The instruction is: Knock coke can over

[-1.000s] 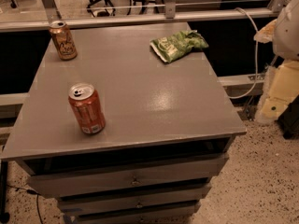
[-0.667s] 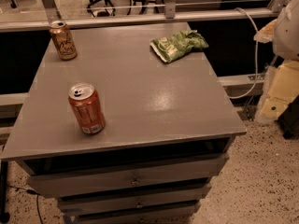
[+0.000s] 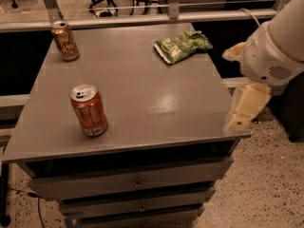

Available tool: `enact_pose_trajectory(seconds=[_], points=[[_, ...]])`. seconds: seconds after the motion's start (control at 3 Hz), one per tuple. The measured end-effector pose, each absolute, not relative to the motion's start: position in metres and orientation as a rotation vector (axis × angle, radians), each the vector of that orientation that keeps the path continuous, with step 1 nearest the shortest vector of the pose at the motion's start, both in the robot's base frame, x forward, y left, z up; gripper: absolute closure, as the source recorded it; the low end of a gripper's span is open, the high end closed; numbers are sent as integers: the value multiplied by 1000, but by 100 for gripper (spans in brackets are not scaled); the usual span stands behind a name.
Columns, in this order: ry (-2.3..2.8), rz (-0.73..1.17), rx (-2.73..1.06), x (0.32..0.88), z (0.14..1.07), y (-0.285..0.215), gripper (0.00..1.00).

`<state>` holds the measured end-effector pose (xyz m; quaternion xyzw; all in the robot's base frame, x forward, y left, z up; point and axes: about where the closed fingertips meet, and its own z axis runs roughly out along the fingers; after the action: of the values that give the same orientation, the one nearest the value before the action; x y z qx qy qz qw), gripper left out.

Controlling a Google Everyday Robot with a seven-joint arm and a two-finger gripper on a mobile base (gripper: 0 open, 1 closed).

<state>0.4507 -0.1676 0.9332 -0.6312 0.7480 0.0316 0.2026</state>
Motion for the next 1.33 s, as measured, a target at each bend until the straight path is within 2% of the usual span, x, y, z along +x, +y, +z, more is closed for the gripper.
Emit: enact_pose_trajectory(seconds=[0.33, 1.0, 1.33], points=[[1910, 319, -1751, 468, 899, -94, 0], [1873, 353, -1729, 471, 903, -78, 0], [1801, 428, -1690, 473, 905, -55, 0]])
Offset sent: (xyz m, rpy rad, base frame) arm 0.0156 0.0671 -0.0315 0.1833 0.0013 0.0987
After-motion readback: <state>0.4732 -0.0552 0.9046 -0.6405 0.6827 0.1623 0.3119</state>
